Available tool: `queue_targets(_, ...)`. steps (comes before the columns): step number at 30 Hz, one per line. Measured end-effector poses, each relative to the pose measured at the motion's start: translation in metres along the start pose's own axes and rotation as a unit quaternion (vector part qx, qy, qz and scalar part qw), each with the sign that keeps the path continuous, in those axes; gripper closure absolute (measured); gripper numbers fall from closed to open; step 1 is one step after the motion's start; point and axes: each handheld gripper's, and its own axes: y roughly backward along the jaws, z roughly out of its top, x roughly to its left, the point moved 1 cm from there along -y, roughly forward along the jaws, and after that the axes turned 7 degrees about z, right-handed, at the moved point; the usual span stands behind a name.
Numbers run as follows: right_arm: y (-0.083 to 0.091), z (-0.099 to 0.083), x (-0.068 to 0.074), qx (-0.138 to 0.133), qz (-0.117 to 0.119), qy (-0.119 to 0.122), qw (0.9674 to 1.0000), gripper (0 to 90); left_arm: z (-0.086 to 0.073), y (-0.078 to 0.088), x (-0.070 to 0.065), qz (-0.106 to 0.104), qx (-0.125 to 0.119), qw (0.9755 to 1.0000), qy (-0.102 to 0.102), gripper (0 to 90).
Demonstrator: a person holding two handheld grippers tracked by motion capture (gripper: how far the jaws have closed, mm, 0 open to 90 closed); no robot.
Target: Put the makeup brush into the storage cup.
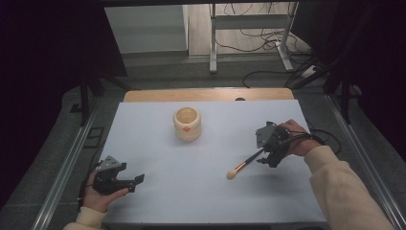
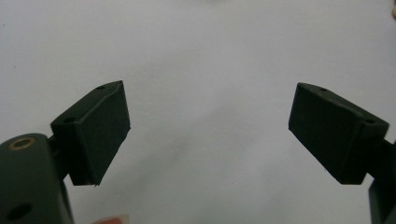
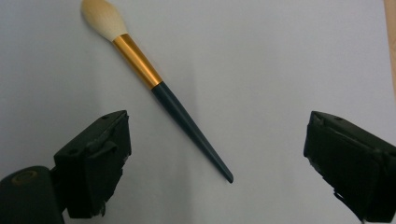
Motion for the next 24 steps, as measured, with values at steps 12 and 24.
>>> queue_targets(12,-0.001,0.008,-0.001,0.005,0.006,0.059,0.9982,9.2,0.0,0.0,0.0,0.002,0.003,1.0,0.0,13.3)
queue_targets(24,-0.012,0.025,0.0,0.013,0.034,0.102,0.9941,10.6,0.0,-0.001,0.0,0.001,0.006,1.0,0.0,13.2)
